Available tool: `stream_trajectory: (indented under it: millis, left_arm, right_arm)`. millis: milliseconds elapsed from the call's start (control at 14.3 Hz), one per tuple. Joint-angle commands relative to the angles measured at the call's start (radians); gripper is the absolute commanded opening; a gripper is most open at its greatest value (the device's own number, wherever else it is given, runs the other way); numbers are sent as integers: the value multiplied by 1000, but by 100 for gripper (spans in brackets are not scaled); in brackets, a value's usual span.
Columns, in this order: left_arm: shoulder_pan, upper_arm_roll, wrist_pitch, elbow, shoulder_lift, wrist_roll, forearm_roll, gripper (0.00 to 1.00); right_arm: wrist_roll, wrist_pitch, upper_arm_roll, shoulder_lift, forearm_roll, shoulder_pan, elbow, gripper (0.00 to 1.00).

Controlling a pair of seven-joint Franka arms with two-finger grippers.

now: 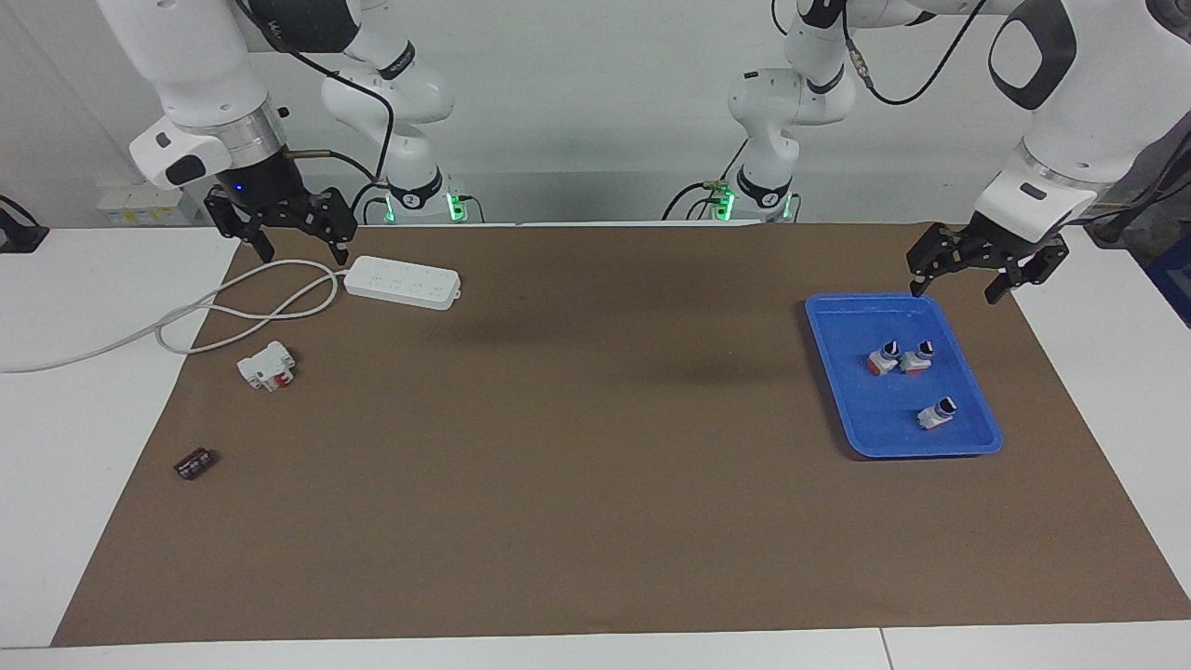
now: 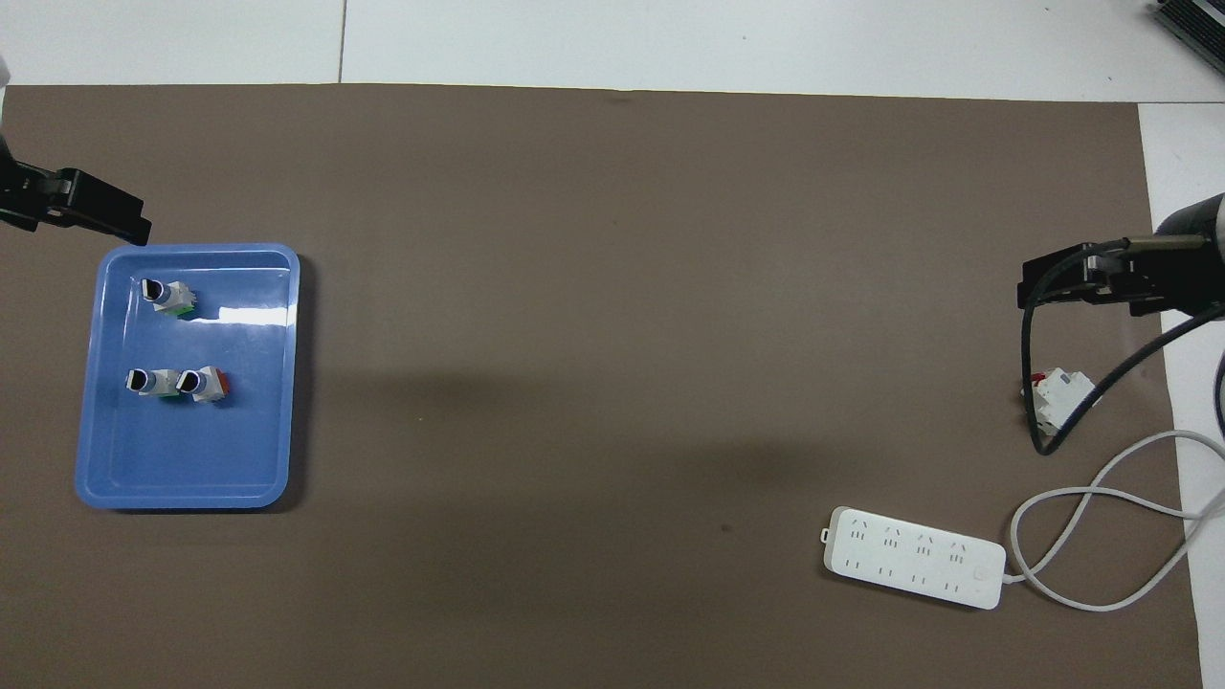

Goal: Turn and place switch with both arms

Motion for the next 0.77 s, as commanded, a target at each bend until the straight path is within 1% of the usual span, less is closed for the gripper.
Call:
stream_trajectory:
  millis: [0,140,210,420,699]
  left_arm:
    - [-2,0,25,-59,-48,0,16,100]
    - [-1,0,40,-149,-104,-3,16,100]
    - [-1,0,49,-167,-114,-3,16,100]
    - [-2,1,72,-162,-111,-5,16,100]
    - [-1,0,73,-164,-112,-3,16,100]
  right_arm:
    - [18,23,4,-28,3,-3,-37,100]
    - [18,21,4,-28,3,-3,-37,100]
    - [18,23,4,-28,3,-2,-37,100]
    - [18,23,4,-28,4,-2,-37,100]
    - [18,21,4,-28,3,-2,-37,100]
